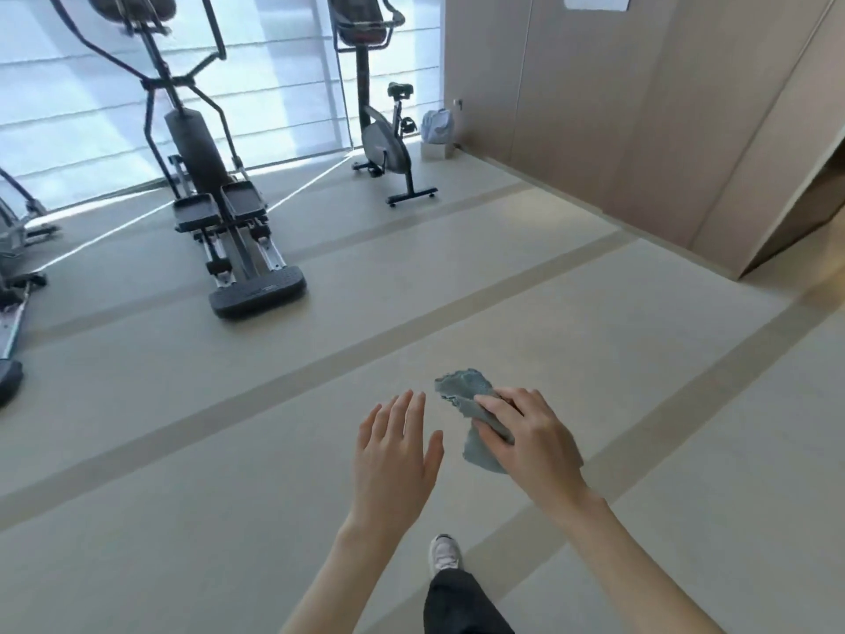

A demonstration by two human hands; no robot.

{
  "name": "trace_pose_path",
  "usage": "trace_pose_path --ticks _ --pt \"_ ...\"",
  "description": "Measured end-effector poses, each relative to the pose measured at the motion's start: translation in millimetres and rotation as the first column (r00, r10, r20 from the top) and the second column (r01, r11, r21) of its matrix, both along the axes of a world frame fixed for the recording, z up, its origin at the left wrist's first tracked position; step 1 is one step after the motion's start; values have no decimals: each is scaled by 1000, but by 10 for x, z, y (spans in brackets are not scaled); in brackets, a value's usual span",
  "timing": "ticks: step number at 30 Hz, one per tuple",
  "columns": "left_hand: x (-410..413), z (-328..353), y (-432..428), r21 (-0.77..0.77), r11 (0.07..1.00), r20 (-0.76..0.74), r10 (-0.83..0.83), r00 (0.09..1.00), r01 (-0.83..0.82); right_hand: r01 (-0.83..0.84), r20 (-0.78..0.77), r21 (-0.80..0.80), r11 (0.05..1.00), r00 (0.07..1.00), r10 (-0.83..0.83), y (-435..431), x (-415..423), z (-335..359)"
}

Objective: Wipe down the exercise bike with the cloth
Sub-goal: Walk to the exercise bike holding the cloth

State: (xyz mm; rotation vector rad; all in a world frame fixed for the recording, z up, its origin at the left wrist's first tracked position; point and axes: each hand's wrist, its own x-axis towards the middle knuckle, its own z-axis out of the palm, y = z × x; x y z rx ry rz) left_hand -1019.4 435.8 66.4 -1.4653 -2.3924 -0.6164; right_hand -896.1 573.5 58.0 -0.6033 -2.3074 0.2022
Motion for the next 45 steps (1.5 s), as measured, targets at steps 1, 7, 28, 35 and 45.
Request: trace_pose_path --ticks 1,7,28,35,45 --pt "-181 -14 134 -3 1000 -2 19 1000 -19 -22 1 -4 1000 1000 22 150 -208 -17" --pt "-1361 45 1105 -6 993 -20 122 992 -122 -111 -31 -9 994 993 111 1189 -1491 45" --pt "-5389 -26 4029 79 952 -26 299 954 -296 -239 -99 15 971 966 240 4242 -5758 142" --pt "-7010 187 5100 84 961 -73 270 960 -263 -216 -112 30 976 969 218 5275 -7299 318" --pt "-8944 84 6584 65 965 -55 256 965 -252 -209 -116 3 978 971 208 6770 -9226 148"
